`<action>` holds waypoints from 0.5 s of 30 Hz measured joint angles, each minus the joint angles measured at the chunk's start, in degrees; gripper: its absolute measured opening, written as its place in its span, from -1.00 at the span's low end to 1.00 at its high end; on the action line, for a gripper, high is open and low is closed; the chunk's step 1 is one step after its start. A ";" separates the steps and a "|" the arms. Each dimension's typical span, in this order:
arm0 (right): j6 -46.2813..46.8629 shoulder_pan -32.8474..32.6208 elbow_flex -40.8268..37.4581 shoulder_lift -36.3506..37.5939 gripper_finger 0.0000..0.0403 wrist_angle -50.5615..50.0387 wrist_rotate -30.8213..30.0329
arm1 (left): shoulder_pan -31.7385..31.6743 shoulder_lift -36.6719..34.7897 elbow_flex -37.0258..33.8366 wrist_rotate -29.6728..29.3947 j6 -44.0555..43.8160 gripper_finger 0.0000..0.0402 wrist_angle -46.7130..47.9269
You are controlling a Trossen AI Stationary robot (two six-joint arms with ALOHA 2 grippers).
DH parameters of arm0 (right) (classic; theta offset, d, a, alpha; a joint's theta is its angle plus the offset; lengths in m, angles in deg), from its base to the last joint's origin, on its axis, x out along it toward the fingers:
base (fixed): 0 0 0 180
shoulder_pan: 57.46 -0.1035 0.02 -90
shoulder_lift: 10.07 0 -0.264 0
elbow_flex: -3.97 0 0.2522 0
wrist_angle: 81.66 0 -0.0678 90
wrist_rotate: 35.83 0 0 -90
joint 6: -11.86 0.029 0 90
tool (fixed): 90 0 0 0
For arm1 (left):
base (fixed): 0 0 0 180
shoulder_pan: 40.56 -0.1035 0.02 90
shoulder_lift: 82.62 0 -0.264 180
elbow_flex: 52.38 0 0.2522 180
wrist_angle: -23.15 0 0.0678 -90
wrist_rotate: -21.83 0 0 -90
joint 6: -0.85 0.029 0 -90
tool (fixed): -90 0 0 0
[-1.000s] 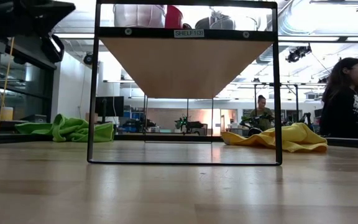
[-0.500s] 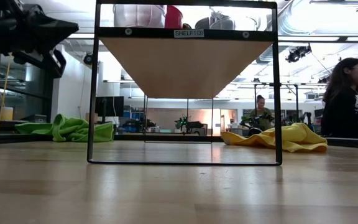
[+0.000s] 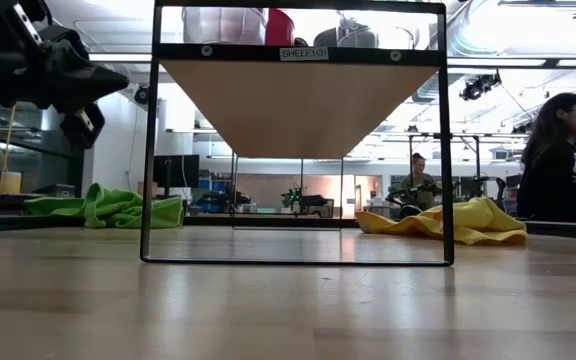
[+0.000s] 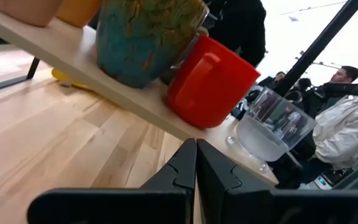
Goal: Stack small to large cups/mugs on shelf
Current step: Return to Home Position
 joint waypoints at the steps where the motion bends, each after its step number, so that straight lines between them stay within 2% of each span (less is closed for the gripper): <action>1: -0.02 0.00 0.00 0.00 -1.00 -0.14 0.01 | 0.00 0.05 0.00 -0.03 0.00 -1.00 0.10; 9: 5.12 -0.08 0.00 0.51 -1.00 -1.55 0.01 | 0.00 0.03 0.00 -0.62 0.00 -1.00 0.07; 15: 3.36 -1.37 -0.01 1.72 -1.00 -1.28 -0.08 | 0.00 0.03 0.00 -0.63 -0.01 -1.00 0.09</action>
